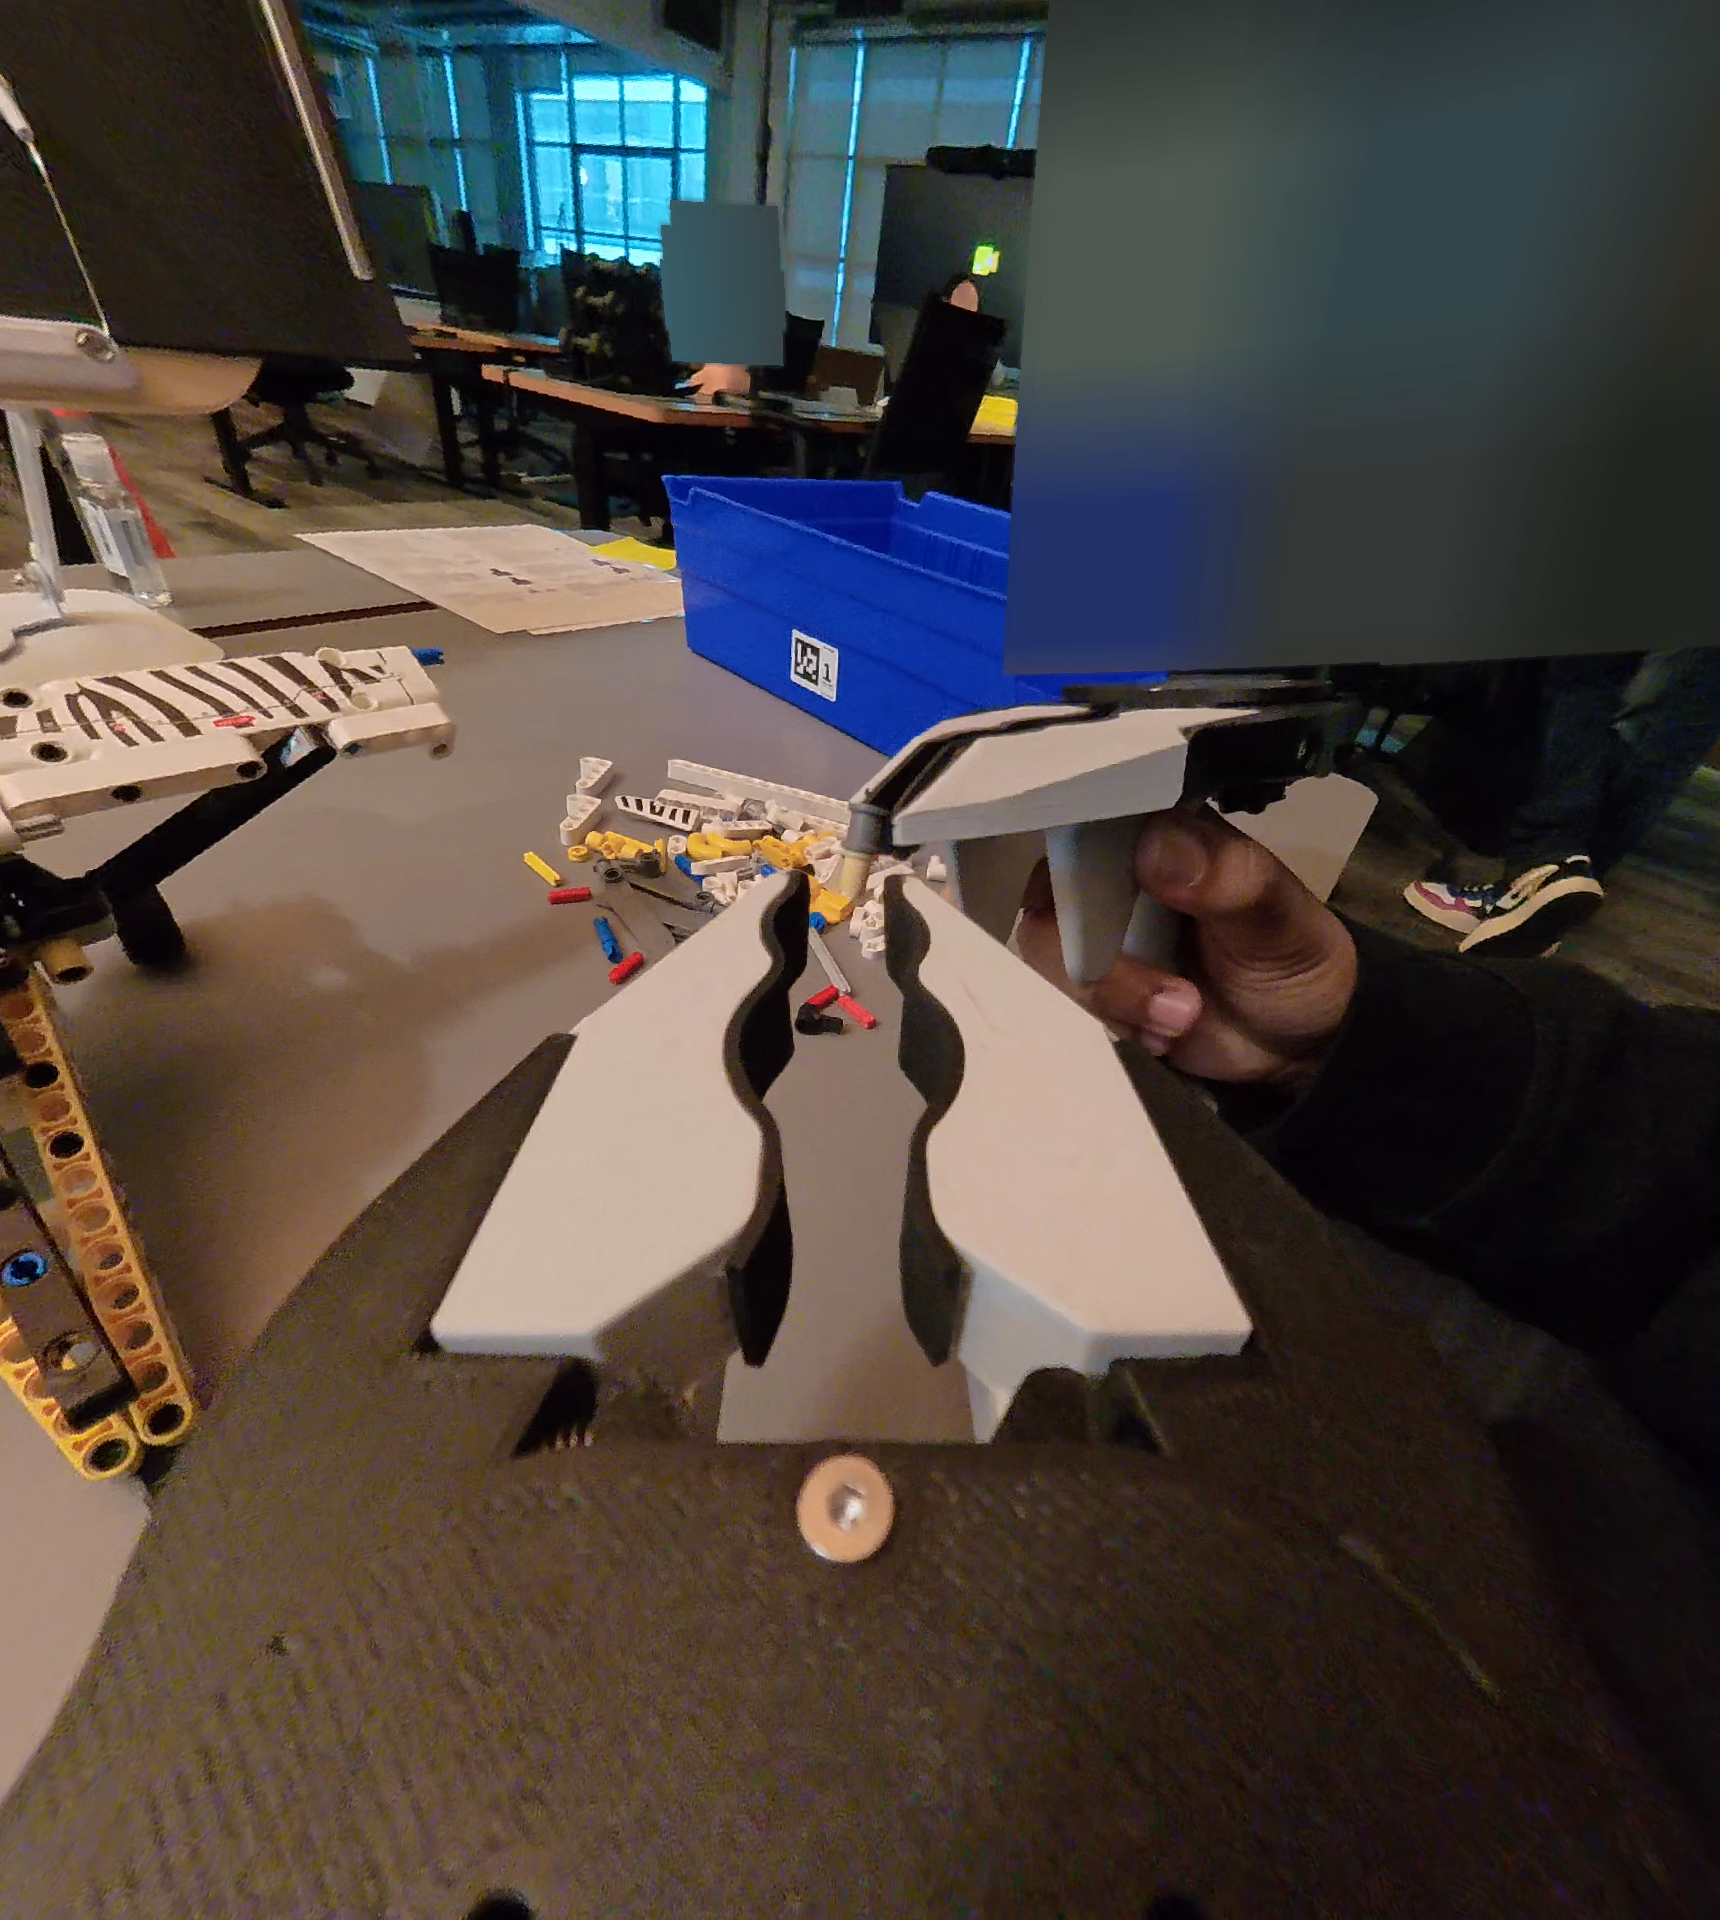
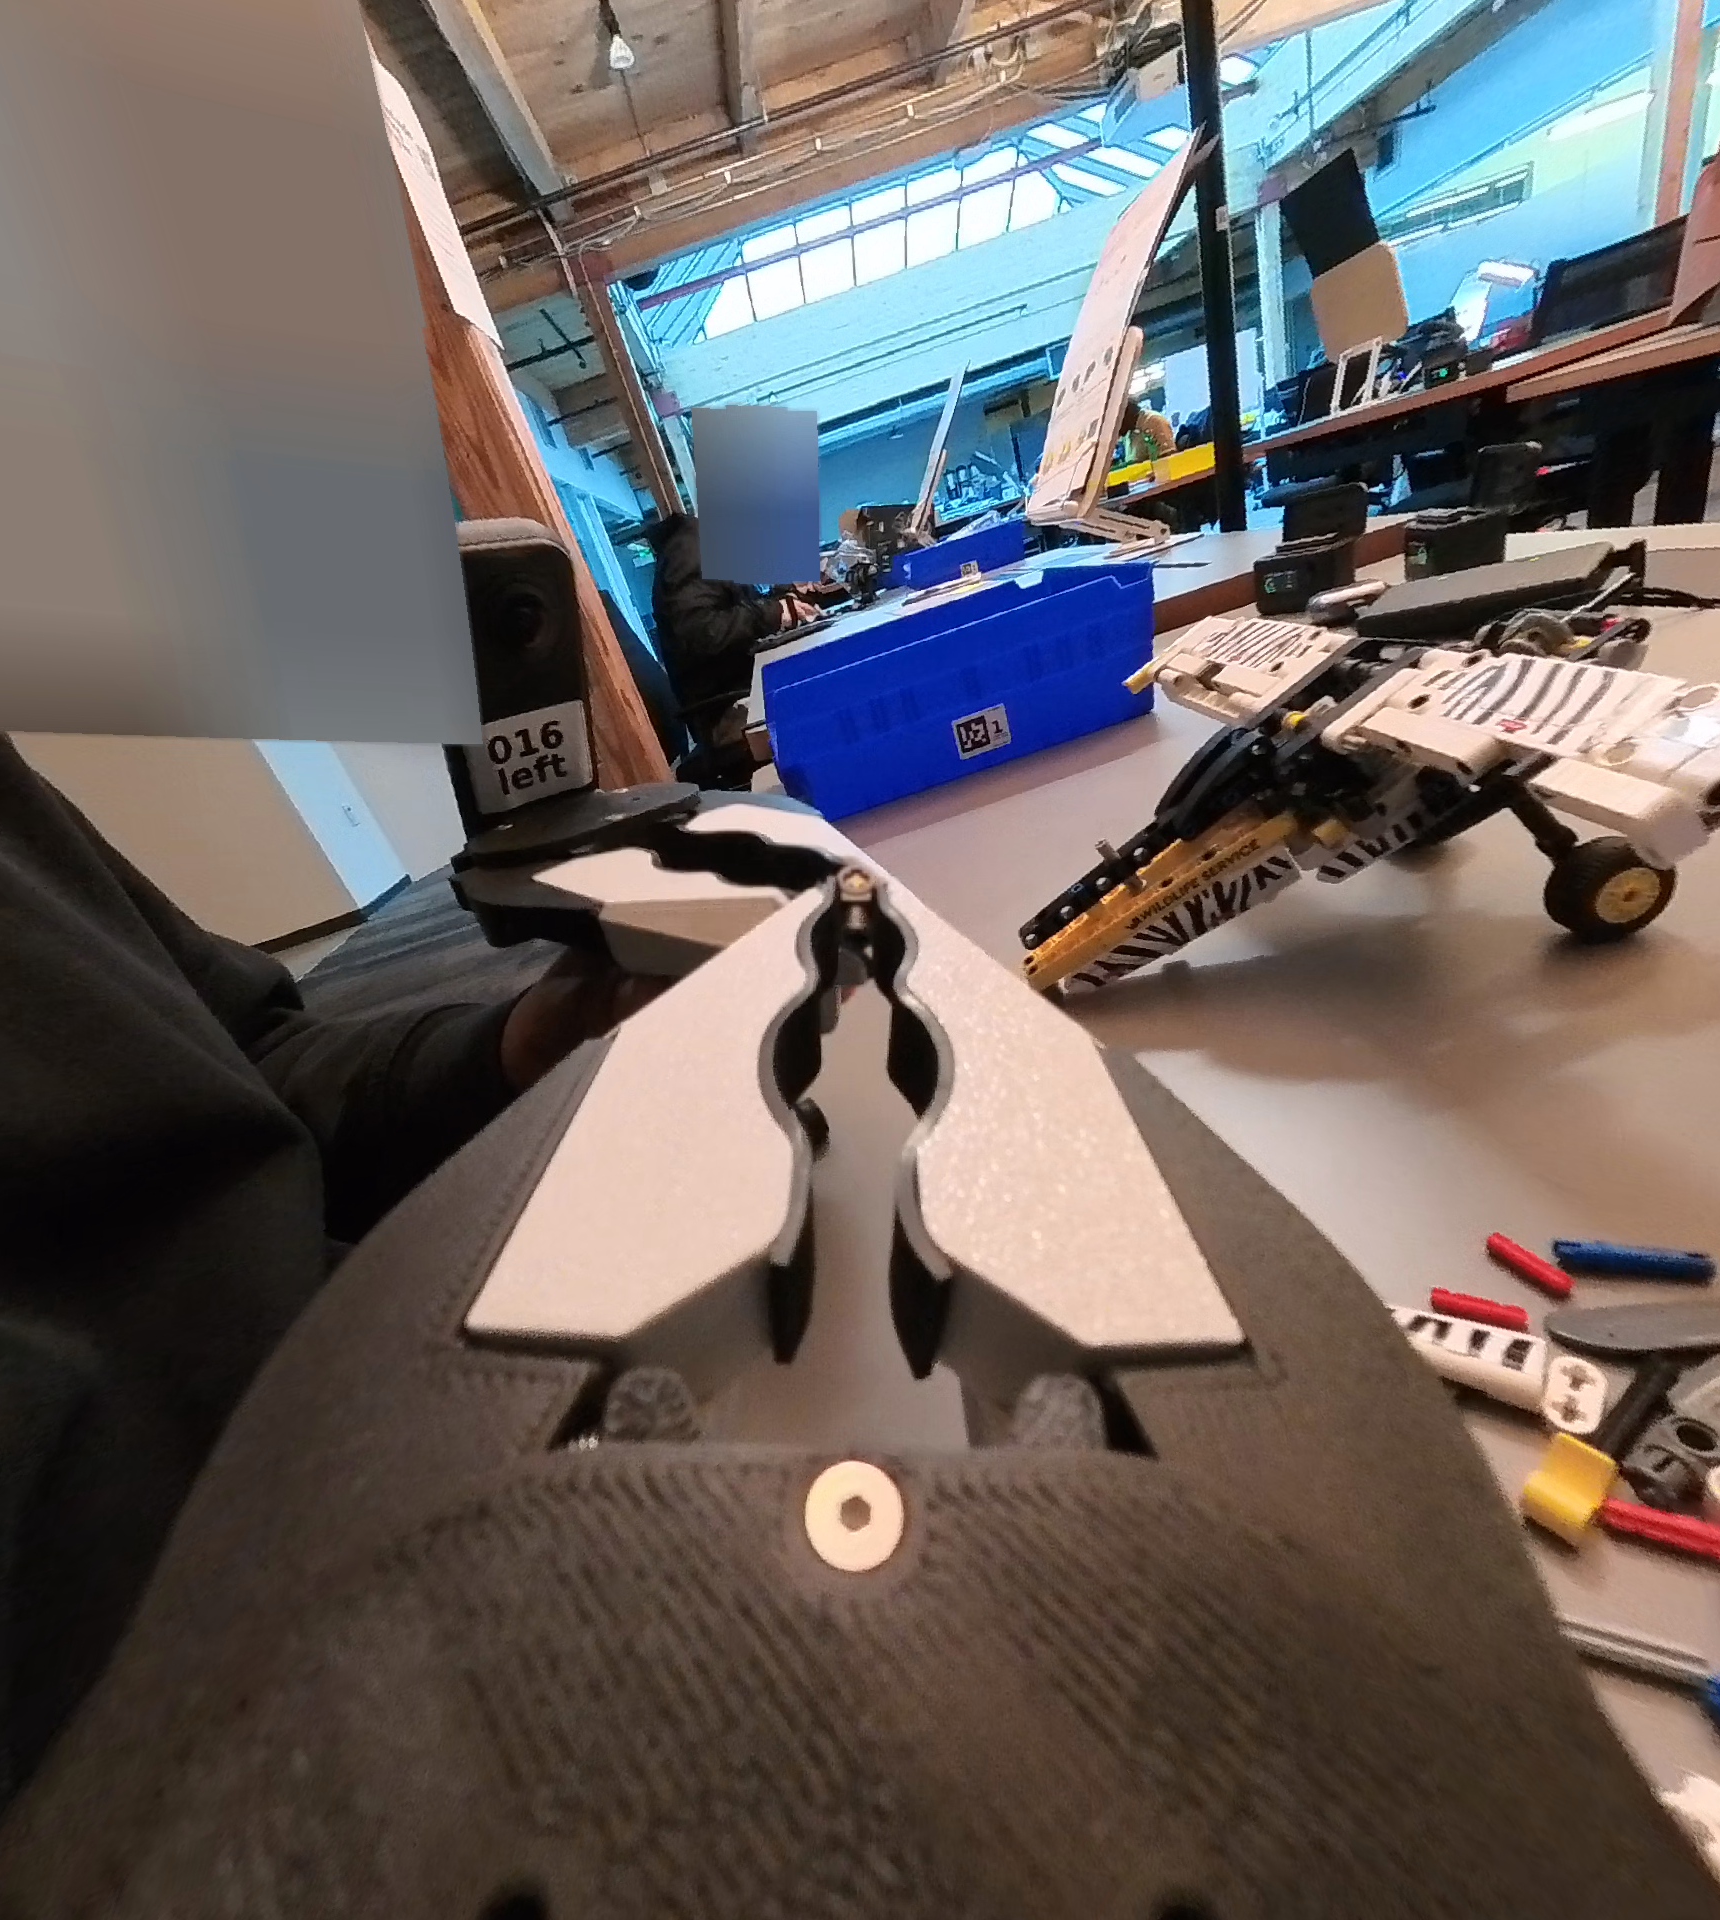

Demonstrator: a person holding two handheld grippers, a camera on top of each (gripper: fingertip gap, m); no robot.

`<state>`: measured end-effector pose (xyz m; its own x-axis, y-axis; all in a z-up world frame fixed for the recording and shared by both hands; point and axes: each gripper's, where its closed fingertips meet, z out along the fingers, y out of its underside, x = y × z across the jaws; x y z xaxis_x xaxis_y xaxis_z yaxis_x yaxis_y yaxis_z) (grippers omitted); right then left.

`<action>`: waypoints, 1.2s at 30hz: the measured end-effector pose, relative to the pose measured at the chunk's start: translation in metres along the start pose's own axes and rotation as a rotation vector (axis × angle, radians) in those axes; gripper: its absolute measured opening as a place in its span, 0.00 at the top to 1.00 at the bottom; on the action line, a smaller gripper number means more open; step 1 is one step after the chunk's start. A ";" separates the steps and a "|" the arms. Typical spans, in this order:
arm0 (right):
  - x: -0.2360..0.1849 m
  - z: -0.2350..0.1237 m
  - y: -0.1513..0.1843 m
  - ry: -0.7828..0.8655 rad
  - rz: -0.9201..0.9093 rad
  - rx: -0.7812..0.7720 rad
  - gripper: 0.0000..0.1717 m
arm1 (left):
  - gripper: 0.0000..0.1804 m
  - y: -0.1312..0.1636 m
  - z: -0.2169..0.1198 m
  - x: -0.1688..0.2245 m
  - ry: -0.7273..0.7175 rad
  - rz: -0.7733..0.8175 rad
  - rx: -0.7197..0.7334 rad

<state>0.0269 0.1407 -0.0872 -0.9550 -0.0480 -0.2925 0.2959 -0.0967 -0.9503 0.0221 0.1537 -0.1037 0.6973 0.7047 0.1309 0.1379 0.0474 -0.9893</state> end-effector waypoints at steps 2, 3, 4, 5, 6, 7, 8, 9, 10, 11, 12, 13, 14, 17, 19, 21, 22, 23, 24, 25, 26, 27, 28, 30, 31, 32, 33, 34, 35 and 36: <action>0.000 0.001 0.001 -0.001 0.004 -0.009 0.98 | 0.97 -0.003 -0.001 0.000 -0.001 0.007 0.011; 0.000 0.001 0.002 0.000 0.010 -0.011 0.98 | 0.99 -0.003 -0.002 0.001 0.000 0.019 0.009; 0.001 0.001 0.002 0.000 0.022 -0.014 0.98 | 0.99 -0.001 -0.001 0.000 -0.009 0.035 -0.002; 0.001 0.000 0.003 -0.004 0.034 -0.015 0.98 | 0.99 0.000 -0.001 0.000 -0.016 0.053 -0.014; 0.001 0.000 0.002 -0.012 0.046 -0.012 0.98 | 0.99 0.000 -0.001 0.001 -0.022 0.073 -0.022; 0.000 -0.001 0.001 -0.025 0.053 -0.004 0.98 | 1.00 0.000 -0.001 0.002 -0.025 0.090 -0.029; -0.002 -0.002 0.000 -0.040 0.061 0.008 0.96 | 1.00 0.000 -0.001 0.003 -0.025 0.109 -0.035; -0.004 -0.002 -0.002 -0.058 0.073 0.021 0.94 | 1.00 0.000 0.000 0.004 -0.029 0.131 -0.043; -0.005 -0.002 -0.002 -0.075 0.089 0.027 0.93 | 1.00 0.002 0.000 0.005 -0.032 0.157 -0.054; -0.006 -0.002 -0.002 -0.083 0.107 0.028 0.93 | 1.00 0.003 0.001 0.006 -0.040 0.181 -0.062; -0.005 -0.001 -0.002 -0.084 0.126 0.027 0.95 | 1.00 0.004 0.002 0.007 -0.051 0.204 -0.064; -0.005 -0.001 -0.002 -0.087 0.143 0.029 0.97 | 1.00 0.004 0.002 0.007 -0.060 0.222 -0.061; -0.004 -0.001 -0.002 -0.090 0.159 0.031 0.99 | 1.00 0.004 0.001 0.007 -0.065 0.234 -0.056; -0.002 -0.002 -0.001 -0.105 0.203 0.031 0.99 | 1.00 0.004 0.002 0.006 -0.097 0.252 -0.059; -0.002 -0.003 -0.002 -0.119 0.222 0.040 0.99 | 1.00 0.003 0.003 0.006 -0.108 0.255 -0.052; -0.002 -0.003 -0.003 -0.123 0.228 0.047 0.99 | 1.00 0.002 0.003 0.007 -0.115 0.263 -0.049; -0.001 -0.004 -0.003 -0.119 0.227 0.049 0.98 | 1.00 0.002 0.003 0.007 -0.116 0.265 -0.052; -0.001 -0.004 -0.003 -0.112 0.222 0.047 0.98 | 1.00 0.002 0.003 0.007 -0.118 0.266 -0.051; 0.002 -0.004 -0.003 -0.097 0.219 0.040 0.95 | 1.00 0.002 0.003 0.006 -0.118 0.262 -0.054; 0.004 -0.005 -0.002 -0.080 0.214 0.035 0.93 | 1.00 0.002 0.003 0.005 -0.119 0.252 -0.054; 0.005 -0.006 -0.002 -0.073 0.206 0.031 0.93 | 1.00 0.001 0.002 0.004 -0.116 0.241 -0.048; 0.005 -0.006 -0.001 -0.069 0.197 0.022 0.94 | 1.00 0.001 0.001 0.003 -0.113 0.230 -0.049; 0.004 -0.004 0.001 -0.067 0.187 0.002 0.95 | 1.00 0.001 0.001 0.002 -0.110 0.220 -0.053; 0.002 0.000 0.006 -0.040 0.147 -0.039 0.95 | 1.00 0.001 0.002 0.002 -0.101 0.201 -0.056; 0.003 0.001 0.007 -0.019 0.123 -0.044 0.95 | 1.00 0.003 0.003 0.000 -0.104 0.194 -0.065; 0.003 0.001 0.007 -0.009 0.107 -0.045 0.97 | 1.00 0.003 0.002 0.000 -0.098 0.187 -0.062; 0.004 0.000 0.007 -0.003 0.102 -0.042 0.97 | 1.00 0.004 0.003 0.001 -0.089 0.177 -0.064; 0.004 0.000 0.006 -0.004 0.107 -0.035 0.98 | 1.00 0.004 0.003 0.001 -0.087 0.173 -0.065; 0.004 0.000 0.005 -0.004 0.111 -0.027 0.98 | 0.99 0.005 0.003 0.001 -0.087 0.180 -0.065; 0.005 -0.001 0.004 0.005 0.107 -0.016 0.98 | 0.99 0.005 0.004 0.002 -0.088 0.190 -0.068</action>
<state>0.0238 0.1409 -0.0924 -0.9179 -0.0522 -0.3933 0.3964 -0.0755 -0.9150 0.0215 0.1579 -0.1085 0.6513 0.7560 -0.0663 0.0596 -0.1381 -0.9886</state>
